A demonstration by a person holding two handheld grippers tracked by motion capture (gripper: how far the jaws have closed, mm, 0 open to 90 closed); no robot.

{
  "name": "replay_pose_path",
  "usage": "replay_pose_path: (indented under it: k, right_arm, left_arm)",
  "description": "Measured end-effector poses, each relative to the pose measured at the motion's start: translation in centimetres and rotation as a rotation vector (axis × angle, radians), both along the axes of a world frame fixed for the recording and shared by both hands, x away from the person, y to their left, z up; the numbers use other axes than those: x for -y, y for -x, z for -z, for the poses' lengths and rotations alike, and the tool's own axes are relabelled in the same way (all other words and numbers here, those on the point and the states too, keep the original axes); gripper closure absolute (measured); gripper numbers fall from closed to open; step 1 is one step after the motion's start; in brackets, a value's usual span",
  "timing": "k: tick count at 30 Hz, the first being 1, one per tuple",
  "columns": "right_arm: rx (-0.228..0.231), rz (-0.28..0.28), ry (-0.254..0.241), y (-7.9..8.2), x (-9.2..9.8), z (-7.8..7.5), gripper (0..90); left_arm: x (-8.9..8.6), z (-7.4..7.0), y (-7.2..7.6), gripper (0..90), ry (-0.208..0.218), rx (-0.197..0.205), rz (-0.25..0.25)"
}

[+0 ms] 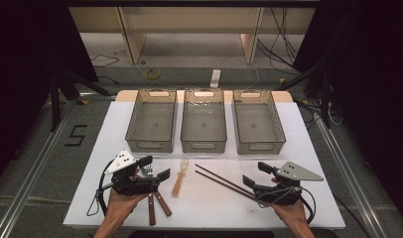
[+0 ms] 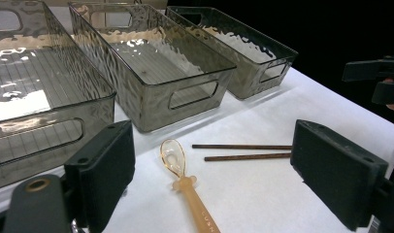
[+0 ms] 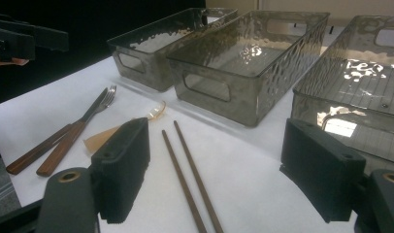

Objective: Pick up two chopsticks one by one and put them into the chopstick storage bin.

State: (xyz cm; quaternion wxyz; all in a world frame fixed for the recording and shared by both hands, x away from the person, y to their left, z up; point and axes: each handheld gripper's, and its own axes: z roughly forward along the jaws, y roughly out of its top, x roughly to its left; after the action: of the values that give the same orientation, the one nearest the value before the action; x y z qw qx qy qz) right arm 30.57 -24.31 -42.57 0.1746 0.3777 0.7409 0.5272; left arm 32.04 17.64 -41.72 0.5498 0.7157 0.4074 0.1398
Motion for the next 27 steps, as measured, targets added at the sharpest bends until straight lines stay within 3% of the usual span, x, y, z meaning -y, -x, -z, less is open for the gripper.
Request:
replay_pose_path:
  k: [8, 11, 13, 14, 17, 20, 21, 27]
  right_arm:
    - [-0.031, -0.050, 0.042, -0.4, -0.2, -0.3, 26.9]
    - [-0.046, -0.081, 0.121, -0.9, -0.5, -0.9, 27.4]
    - [-0.059, -0.092, 0.140, -1.1, -0.6, -1.1, 27.4]
    - [-0.072, -0.102, 0.187, -1.6, -0.8, -1.4, 27.6]
    - [-0.098, -0.121, 0.225, -2.1, -0.9, -1.8, 27.2]
    - [-0.129, -0.139, 0.298, -2.9, -1.3, -2.2, 27.1]
    - [-0.146, -0.146, 0.352, -3.4, -1.5, -2.3, 27.7]
    - [-0.242, -0.205, 0.485, -5.1, -2.1, -2.7, 32.9]
  left_arm:
    - [-0.1, 0.0, 0.0, 15.5, 0.000, -0.001, -0.003]
    - [-0.1, 0.0, -0.1, 15.5, 0.001, 0.000, -0.005]
    - [-0.1, 0.0, -0.1, 15.5, 0.002, -0.003, -0.004]
    - [-0.1, 0.0, -0.1, 15.5, 0.006, -0.004, -0.007]
    - [-0.1, 0.0, -0.1, 15.5, 0.007, -0.005, -0.006]
    - [-0.1, 0.0, -0.1, 15.5, 0.007, -0.006, -0.008]
    - [-0.1, 0.0, -0.1, 15.5, 0.007, -0.006, -0.008]
    - [-0.1, 0.0, -0.1, 15.5, 0.006, -0.006, -0.007]
